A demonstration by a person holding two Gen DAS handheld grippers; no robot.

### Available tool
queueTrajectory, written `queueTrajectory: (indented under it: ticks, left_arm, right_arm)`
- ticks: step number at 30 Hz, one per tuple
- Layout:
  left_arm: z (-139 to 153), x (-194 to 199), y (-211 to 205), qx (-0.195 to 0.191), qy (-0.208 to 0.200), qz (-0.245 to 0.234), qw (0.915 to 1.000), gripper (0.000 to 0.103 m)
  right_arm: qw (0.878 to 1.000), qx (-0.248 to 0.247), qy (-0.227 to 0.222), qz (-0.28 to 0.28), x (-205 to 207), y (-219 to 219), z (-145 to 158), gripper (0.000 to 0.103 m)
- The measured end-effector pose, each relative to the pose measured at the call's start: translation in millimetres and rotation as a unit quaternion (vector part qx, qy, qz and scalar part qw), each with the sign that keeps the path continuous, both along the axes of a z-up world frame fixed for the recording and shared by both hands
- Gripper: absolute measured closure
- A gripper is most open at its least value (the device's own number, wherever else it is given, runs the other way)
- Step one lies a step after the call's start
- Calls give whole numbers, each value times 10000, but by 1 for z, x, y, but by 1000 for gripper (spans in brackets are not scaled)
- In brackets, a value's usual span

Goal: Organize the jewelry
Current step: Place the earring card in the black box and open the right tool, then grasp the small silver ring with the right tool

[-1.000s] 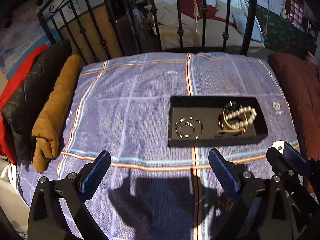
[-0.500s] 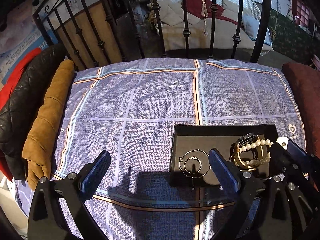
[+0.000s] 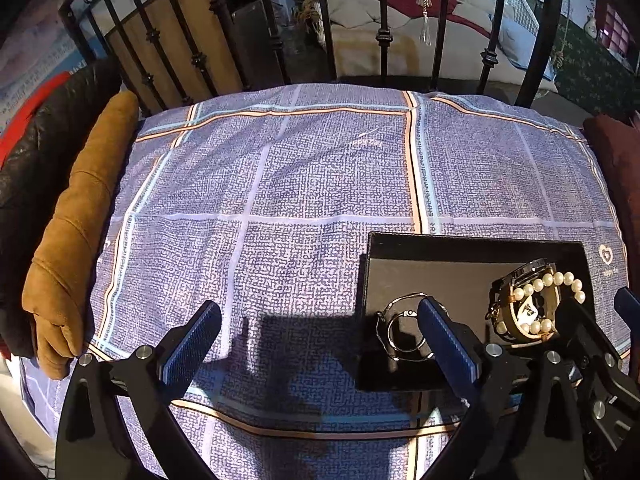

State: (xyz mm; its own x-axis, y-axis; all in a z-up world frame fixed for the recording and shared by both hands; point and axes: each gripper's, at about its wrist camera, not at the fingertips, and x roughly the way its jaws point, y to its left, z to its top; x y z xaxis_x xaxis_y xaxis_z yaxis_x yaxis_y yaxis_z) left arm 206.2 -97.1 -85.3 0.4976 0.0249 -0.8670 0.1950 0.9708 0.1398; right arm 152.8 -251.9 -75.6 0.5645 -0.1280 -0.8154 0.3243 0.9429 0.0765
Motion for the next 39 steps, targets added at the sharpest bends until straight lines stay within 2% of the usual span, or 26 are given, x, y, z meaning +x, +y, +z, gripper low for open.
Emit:
queueTrajectory:
  ticks: [7,13,14,15,16,18,19,20,23,27,31,32,33,34,35,36,39]
  left_arm:
    - [40,-51,10,-103,-364,-337,9987,7]
    - [60,-107,23,-241,-434,-650,9966,8]
    - [62,-114,24,-225,-464,-683,9963,14]
    - [63,-123,26,-199,-478,-713,9961,28]
    - [63,-127,29,-171,-454,-719,9962,36]
    - [58,-137,35,-146,-353,-689,9969,69]
    - [54,-141,39,-145,-285,-667,9973,78]
    - [48,-145,42,-140,-213,-639,9976,94]
    - [28,-156,53,-43,-49,-598,9982,103]
    - [2,-168,57,16,218,-636,9977,103]
    - [-1,-171,51,51,263,-748,9968,102]
    - [0,-169,49,76,243,-756,9968,97]
    - [1,-167,47,78,230,-763,9968,81]
    - [1,-164,45,95,212,-763,9968,68]
    - [1,-162,43,124,161,-748,9970,45]
    - [2,-160,42,128,91,-747,9971,38]
    - [-1,-155,35,-2,121,-857,9962,38]
  right_arm:
    - [9995,-106,-306,-12,-57,13,34,21]
    - [9992,-231,-319,8,-118,28,49,19]
    - [9993,-233,-307,3,-127,30,50,19]
    - [9993,-248,-281,-7,-137,31,50,18]
    - [9993,-267,-244,-12,-145,32,49,17]
    - [9996,-265,-133,-21,-159,35,42,16]
    - [9997,-213,-70,-4,-165,36,37,16]
    - [9998,-189,-27,20,-171,38,33,16]
    - [9997,-123,116,193,-182,50,14,16]
    - [9985,-52,347,421,-179,67,-15,17]
    - [9971,-87,505,568,-164,76,-32,17]
    - [9969,-56,530,582,-158,76,-35,17]
    - [9967,-27,556,591,-153,74,-40,17]
    - [9962,52,603,629,-146,73,-44,30]
    - [9952,136,714,661,-141,71,-51,49]
    - [9940,156,837,681,-136,71,-58,54]
    - [9937,-70,833,741,-135,76,-62,54]
